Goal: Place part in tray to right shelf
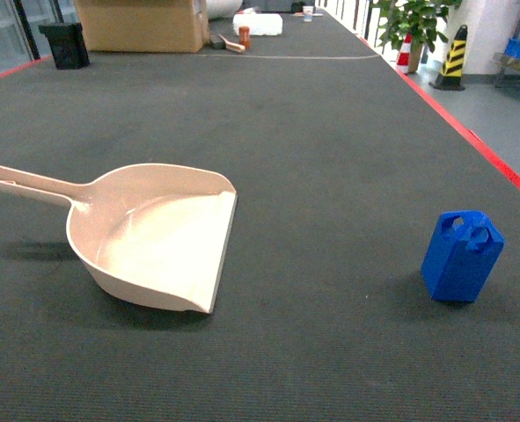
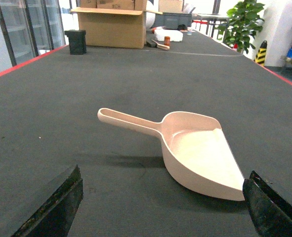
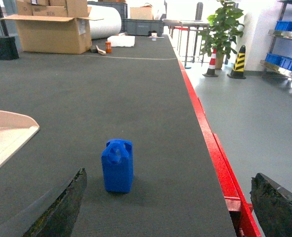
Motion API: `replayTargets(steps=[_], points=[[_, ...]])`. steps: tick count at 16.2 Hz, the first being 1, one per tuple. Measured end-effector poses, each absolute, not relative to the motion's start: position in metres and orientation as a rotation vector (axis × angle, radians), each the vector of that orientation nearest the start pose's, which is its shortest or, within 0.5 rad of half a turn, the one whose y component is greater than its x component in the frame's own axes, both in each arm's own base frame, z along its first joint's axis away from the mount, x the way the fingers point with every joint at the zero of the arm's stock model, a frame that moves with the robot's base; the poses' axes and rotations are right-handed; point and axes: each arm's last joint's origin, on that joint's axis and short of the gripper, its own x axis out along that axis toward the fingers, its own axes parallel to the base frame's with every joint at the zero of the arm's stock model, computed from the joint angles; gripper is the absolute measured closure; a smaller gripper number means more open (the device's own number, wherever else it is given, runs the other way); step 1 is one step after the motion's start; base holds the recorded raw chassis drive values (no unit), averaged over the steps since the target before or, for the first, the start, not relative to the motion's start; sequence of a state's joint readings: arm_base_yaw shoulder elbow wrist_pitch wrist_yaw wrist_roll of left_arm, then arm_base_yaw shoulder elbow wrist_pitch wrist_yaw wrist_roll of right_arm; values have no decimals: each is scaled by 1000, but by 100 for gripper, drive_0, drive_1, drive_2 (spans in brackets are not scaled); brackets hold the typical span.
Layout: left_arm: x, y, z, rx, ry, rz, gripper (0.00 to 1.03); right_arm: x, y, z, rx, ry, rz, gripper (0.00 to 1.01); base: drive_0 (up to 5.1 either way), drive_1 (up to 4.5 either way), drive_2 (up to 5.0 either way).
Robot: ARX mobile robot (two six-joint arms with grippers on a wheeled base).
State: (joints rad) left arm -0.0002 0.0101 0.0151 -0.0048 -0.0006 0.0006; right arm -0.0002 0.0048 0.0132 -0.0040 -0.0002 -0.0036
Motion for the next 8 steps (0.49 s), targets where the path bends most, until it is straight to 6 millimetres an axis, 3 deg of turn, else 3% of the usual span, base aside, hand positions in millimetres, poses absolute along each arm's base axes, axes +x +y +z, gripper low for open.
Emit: replayTargets(steps=[8], points=[[97, 0, 167, 1, 0, 0, 5, 97, 0, 167, -4, -4, 0, 3, 0, 0, 0]])
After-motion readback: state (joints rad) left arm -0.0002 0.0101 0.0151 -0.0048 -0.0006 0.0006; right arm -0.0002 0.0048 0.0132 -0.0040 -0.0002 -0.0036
